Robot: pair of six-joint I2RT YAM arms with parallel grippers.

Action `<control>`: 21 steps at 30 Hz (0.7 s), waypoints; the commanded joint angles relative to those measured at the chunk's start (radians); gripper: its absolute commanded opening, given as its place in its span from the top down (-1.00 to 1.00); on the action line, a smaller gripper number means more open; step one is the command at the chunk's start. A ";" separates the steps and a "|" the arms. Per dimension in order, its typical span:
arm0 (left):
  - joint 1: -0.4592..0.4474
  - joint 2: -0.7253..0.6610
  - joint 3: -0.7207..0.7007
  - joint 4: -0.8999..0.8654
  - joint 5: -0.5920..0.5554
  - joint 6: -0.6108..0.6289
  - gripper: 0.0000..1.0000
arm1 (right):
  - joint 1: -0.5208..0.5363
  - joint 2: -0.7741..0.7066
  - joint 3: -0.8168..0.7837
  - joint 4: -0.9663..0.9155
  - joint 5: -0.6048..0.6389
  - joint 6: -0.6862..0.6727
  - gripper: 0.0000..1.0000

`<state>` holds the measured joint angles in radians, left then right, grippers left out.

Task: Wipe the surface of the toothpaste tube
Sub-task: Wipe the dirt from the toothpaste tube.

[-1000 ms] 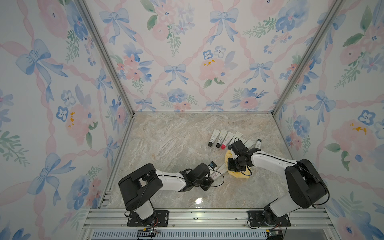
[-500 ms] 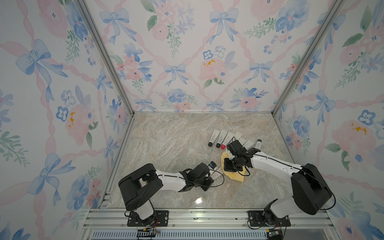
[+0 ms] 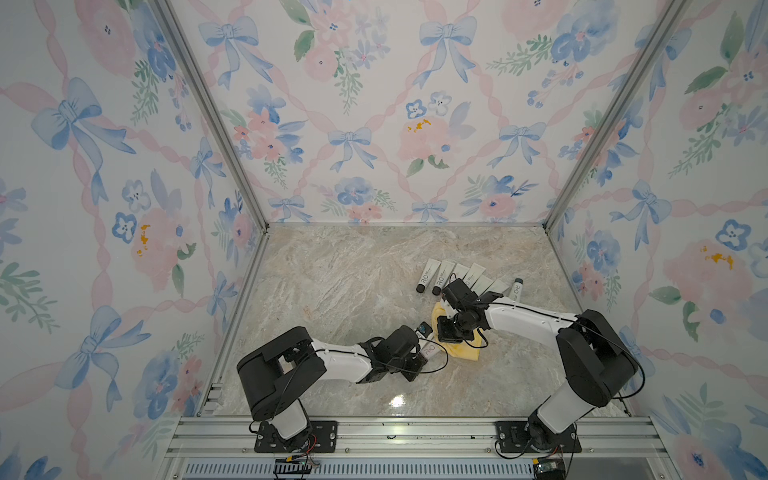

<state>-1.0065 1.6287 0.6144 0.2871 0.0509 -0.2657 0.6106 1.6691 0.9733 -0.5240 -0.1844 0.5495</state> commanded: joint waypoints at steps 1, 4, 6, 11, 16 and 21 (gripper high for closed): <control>-0.003 0.024 -0.015 -0.072 0.020 0.008 0.48 | -0.026 0.092 -0.035 -0.043 0.208 -0.050 0.89; -0.002 0.021 -0.016 -0.072 0.020 0.008 0.48 | -0.048 0.102 -0.024 -0.055 0.251 -0.070 0.89; -0.002 0.023 -0.016 -0.072 0.020 0.008 0.48 | -0.054 0.111 -0.018 -0.063 0.275 -0.081 0.90; -0.002 0.021 -0.017 -0.072 0.020 0.008 0.48 | -0.063 0.103 -0.028 -0.062 0.310 -0.090 0.90; -0.003 0.027 -0.015 -0.072 0.021 0.008 0.48 | -0.043 0.100 -0.030 -0.051 0.250 -0.080 0.90; -0.002 0.026 -0.015 -0.072 0.017 0.006 0.47 | 0.010 0.038 -0.067 -0.019 0.042 -0.044 0.89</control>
<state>-1.0065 1.6291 0.6144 0.2893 0.0494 -0.2657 0.5949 1.6821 0.9802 -0.4923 -0.0696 0.4892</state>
